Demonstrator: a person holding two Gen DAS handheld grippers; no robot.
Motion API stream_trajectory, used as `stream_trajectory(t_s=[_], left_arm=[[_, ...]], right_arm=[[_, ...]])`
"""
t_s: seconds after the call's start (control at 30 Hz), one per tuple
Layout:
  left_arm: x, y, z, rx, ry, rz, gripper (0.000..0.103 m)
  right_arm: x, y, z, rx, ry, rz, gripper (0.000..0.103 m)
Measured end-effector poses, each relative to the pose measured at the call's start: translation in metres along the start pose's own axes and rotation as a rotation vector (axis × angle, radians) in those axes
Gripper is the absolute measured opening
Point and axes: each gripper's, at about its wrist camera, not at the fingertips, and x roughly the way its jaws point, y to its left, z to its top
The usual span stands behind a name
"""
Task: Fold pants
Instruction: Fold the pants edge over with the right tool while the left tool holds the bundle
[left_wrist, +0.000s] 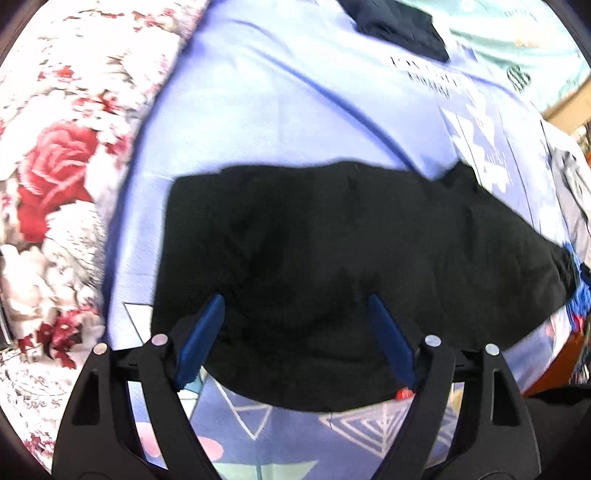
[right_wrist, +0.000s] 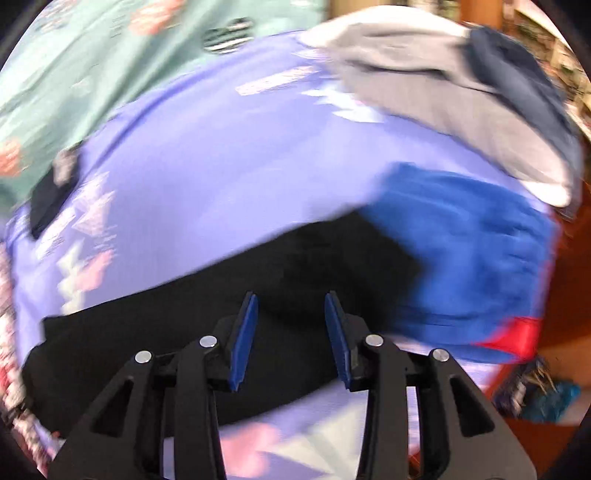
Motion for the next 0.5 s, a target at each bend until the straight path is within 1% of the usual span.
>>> stream_trajectory(t_s=[0.03,0.1,0.13,0.2,0.23,0.27,0.3,0.33,0.37,0.4,0.43,0.47,0.5], left_arm=[[-0.001,0.003,0.001,-0.02,-0.01,0.011,0.082],[0.002,0.012,0.002,-0.071,-0.019,0.055,0.082],[0.002,0.017,0.0,-0.096,-0.026,0.066,0.082],[0.004,0.03,-0.003,-0.143,-0.035,0.082,0.082],[0.008,0.038,-0.005,-0.162,-0.031,0.097,0.082],[0.015,0.048,-0.012,-0.189,-0.005,0.136,0.083],[0.02,0.054,-0.017,-0.213,0.024,0.153,0.084],[0.027,0.063,-0.023,-0.253,0.062,0.151,0.086],[0.028,0.068,-0.029,-0.282,0.064,0.129,0.087],[0.027,0.073,-0.032,-0.315,0.053,0.102,0.087],[0.025,0.076,-0.034,-0.333,0.046,0.089,0.087],[0.023,0.076,-0.035,-0.335,0.041,0.089,0.087],[0.023,0.076,-0.035,-0.332,0.038,0.094,0.087]], right_arm=[[0.012,0.02,-0.003,-0.034,0.035,0.056,0.039],[0.038,0.052,-0.013,-0.096,0.112,0.112,0.039],[0.055,0.07,-0.022,-0.138,0.167,0.144,0.038],[0.081,0.095,-0.038,-0.207,0.255,0.121,0.039],[0.088,0.102,-0.041,-0.23,0.275,0.09,0.039],[0.089,0.109,-0.043,-0.258,0.272,0.054,0.039],[0.089,0.116,-0.043,-0.279,0.278,0.027,0.039],[0.087,0.126,-0.038,-0.306,0.282,-0.003,0.039],[0.079,0.139,-0.032,-0.33,0.249,0.02,0.039],[0.071,0.151,-0.027,-0.357,0.217,0.06,0.039],[0.059,0.175,-0.022,-0.418,0.175,0.121,0.04],[0.053,0.199,-0.02,-0.475,0.152,0.168,0.045],[0.051,0.218,-0.02,-0.512,0.146,0.202,0.047]])
